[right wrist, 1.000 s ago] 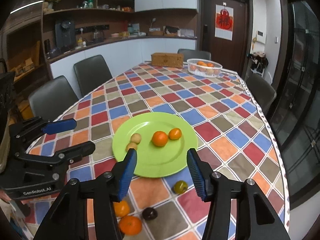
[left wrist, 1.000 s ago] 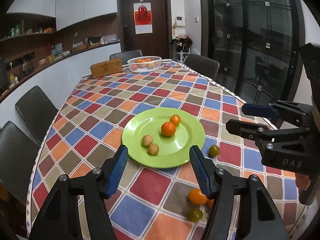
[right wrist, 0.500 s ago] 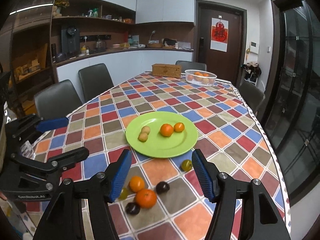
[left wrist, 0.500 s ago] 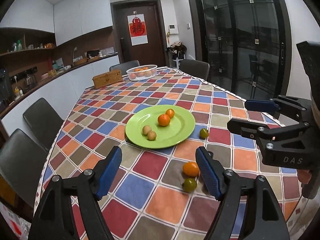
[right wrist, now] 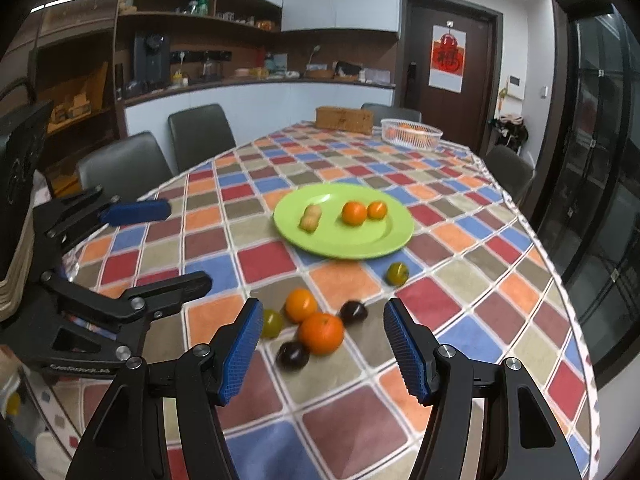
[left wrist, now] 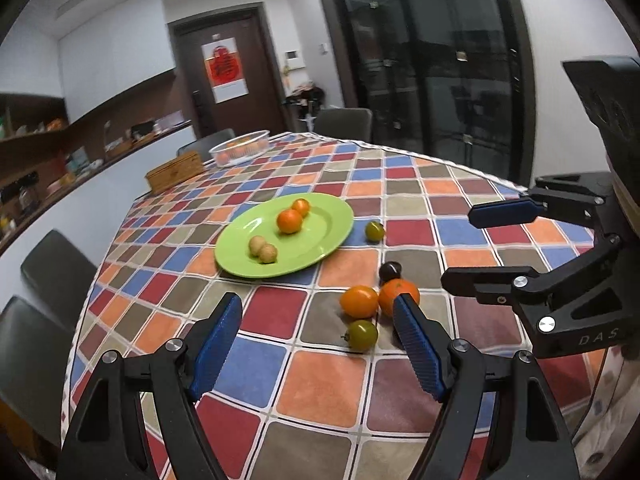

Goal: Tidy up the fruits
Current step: 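Return both tools to the remaining fruits beside the plate, then grasp the green plum with the left tool while the right tool grasps a dark plum, then carry the green plum in the left tool while the right tool carries the dark plum to the plate, release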

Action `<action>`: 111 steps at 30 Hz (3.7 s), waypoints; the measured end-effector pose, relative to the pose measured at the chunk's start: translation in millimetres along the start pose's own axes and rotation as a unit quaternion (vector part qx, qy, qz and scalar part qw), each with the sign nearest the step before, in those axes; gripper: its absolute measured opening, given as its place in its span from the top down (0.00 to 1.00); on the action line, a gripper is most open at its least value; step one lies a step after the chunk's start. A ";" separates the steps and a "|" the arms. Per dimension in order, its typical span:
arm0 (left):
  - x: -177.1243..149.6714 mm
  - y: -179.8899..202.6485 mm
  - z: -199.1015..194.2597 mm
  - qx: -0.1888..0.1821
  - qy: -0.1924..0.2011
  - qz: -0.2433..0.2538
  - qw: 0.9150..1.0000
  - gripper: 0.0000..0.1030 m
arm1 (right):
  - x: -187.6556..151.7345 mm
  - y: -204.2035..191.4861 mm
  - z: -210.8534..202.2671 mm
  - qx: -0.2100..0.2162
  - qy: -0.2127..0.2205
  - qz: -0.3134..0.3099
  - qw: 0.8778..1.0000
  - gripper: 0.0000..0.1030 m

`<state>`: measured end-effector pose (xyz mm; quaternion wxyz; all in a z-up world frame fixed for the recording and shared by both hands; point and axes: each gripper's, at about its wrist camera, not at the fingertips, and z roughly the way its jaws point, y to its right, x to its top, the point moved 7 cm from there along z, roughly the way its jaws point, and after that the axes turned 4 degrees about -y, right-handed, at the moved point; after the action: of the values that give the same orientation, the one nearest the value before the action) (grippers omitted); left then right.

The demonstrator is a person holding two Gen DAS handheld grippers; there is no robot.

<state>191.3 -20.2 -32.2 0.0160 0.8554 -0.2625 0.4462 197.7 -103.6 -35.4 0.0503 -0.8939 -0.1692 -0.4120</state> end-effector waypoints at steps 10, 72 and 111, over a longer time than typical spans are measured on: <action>-15.7 -0.2 30.3 -0.041 -0.024 0.040 0.998 0.26 | -19.7 -7.9 33.3 0.012 -0.059 -0.005 0.998 0.39; -37.6 16.2 64.9 -0.128 -0.102 0.015 0.986 0.76 | -36.3 -21.8 70.0 0.099 -0.103 0.021 0.989 0.74; 74.0 -37.8 63.3 -0.041 -0.014 -0.094 0.995 0.76 | 81.3 41.5 60.1 0.072 0.001 0.021 0.997 0.74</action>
<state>291.0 -36.4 -5.3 0.0889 0.8809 -0.1994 0.4200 304.3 -107.6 -11.5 0.1237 -0.8910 -0.1794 -0.3984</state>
